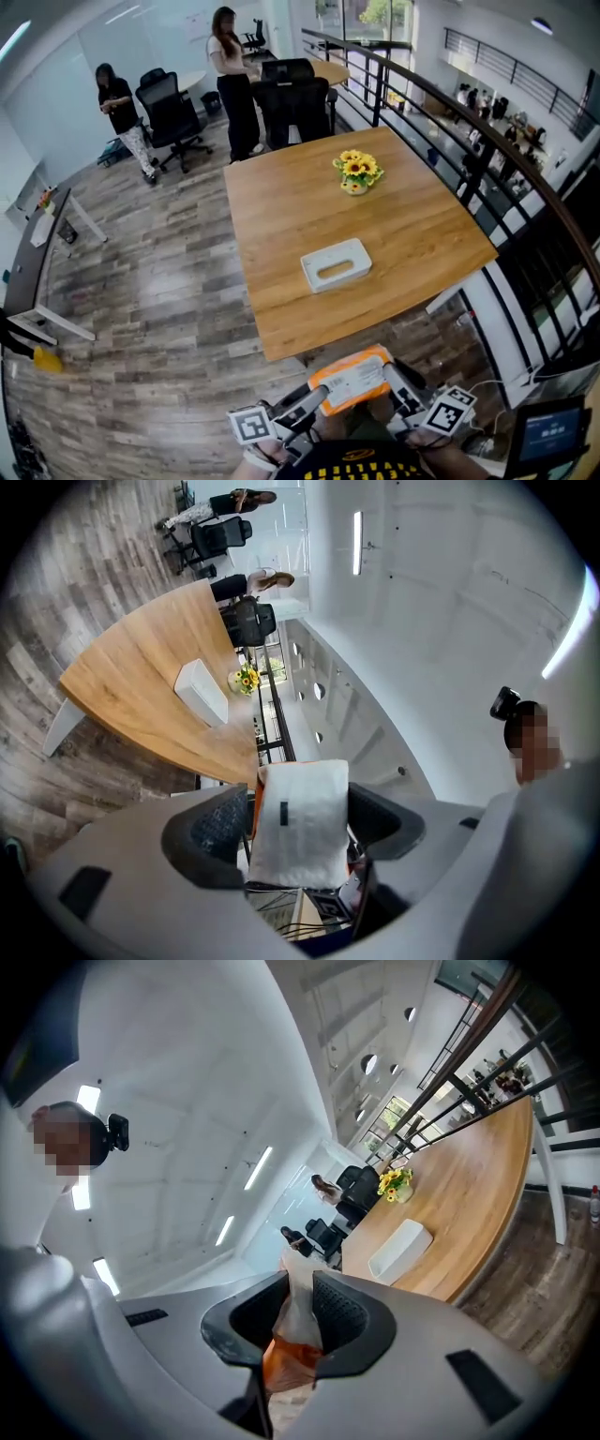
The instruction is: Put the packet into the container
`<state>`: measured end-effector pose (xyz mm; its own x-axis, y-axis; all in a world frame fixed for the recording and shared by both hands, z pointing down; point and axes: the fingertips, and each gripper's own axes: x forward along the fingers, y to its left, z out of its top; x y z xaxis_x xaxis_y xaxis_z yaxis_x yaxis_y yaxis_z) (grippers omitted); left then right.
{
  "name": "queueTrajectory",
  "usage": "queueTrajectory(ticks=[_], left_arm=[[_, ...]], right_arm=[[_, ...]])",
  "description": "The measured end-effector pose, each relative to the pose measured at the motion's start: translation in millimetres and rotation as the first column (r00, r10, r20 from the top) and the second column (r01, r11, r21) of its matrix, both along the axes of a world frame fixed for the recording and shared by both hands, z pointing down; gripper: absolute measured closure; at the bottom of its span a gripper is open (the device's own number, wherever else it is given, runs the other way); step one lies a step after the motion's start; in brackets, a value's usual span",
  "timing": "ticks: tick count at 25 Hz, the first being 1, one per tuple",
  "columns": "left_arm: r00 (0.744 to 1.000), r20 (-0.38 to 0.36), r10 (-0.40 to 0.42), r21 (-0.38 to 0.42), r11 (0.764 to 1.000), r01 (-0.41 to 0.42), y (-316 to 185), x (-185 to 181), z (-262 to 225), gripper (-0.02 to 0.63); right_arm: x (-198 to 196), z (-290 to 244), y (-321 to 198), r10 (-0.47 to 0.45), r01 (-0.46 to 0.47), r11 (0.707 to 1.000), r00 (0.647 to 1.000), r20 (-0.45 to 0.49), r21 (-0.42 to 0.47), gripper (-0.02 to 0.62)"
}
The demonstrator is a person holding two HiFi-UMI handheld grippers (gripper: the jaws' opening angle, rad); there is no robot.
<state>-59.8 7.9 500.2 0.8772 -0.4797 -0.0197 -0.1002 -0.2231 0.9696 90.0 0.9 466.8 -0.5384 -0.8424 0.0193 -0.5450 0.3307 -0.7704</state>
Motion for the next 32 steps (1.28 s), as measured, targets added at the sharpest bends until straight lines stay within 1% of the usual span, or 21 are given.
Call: queueTrajectory(ticks=[4,7,11,13,15,17,20,22,25,26,30,32], left_arm=[[0.997,0.069,-0.042,0.041,0.998,0.039,-40.9,33.2,-0.7,0.273],[0.989,0.112,-0.093,0.058,0.995,0.087,-65.2,46.2,-0.2,0.265],[0.978,0.107,-0.177,0.045,0.984,0.173,-96.0,43.5,-2.7,0.265],[0.975,0.116,-0.192,0.045,0.981,0.188,-105.5,42.5,-5.0,0.265],[0.972,0.156,-0.177,0.074,0.983,0.167,-111.3,46.8,-8.2,0.267],[0.962,0.224,-0.154,0.126,0.984,0.128,-118.2,56.0,-12.5,0.267],[0.939,0.319,-0.133,0.198,0.978,0.071,-134.8,69.5,-16.5,0.267],[0.923,0.366,-0.122,0.234,0.972,0.036,-150.6,75.6,-15.3,0.267],[0.910,0.398,-0.113,0.245,0.970,0.013,-178.4,78.6,-8.6,0.272],[0.909,0.401,-0.112,0.239,0.971,0.014,-188.1,78.3,-7.2,0.292],[0.910,0.395,-0.126,0.225,0.974,0.037,-228.7,70.2,4.5,0.321],[0.903,0.409,-0.132,0.207,0.977,0.049,-248.9,62.6,14.7,0.342]], right_arm=[[30.0,-7.0,-46.2,-0.047,0.047,0.998,0.999,0.000,0.030,0.509],[53.4,-11.0,-75.1,-0.064,0.064,0.997,0.998,0.001,0.043,0.509],[78.7,-11.4,-112.0,-0.083,0.084,0.995,0.996,-0.015,0.057,0.509],[86.6,-9.1,-127.6,-0.084,0.085,0.995,0.996,-0.019,0.056,0.509],[91.9,-5.5,-141.8,-0.082,0.083,0.995,0.997,-0.009,0.047,0.509],[94.1,-1.7,-156.6,-0.084,0.084,0.996,0.996,-0.001,0.038,0.509],[91.6,6.4,-180.2,-0.087,0.087,0.996,0.996,-0.007,0.023,0.509],[87.3,9.9,-195.6,-0.091,0.091,0.996,0.996,-0.004,0.012,0.509],[79.9,15.2,-218.8,-0.091,0.090,0.996,0.996,-0.007,-0.010,0.509],[77.2,17.0,-226.9,-0.087,0.087,0.996,0.996,-0.015,-0.020,0.509],[68.9,23.5,-261.8,-0.064,0.062,0.997,0.997,-0.037,-0.049,0.509],[62.8,29.3,-278.3,-0.065,0.062,0.996,0.997,-0.041,-0.071,0.508]])
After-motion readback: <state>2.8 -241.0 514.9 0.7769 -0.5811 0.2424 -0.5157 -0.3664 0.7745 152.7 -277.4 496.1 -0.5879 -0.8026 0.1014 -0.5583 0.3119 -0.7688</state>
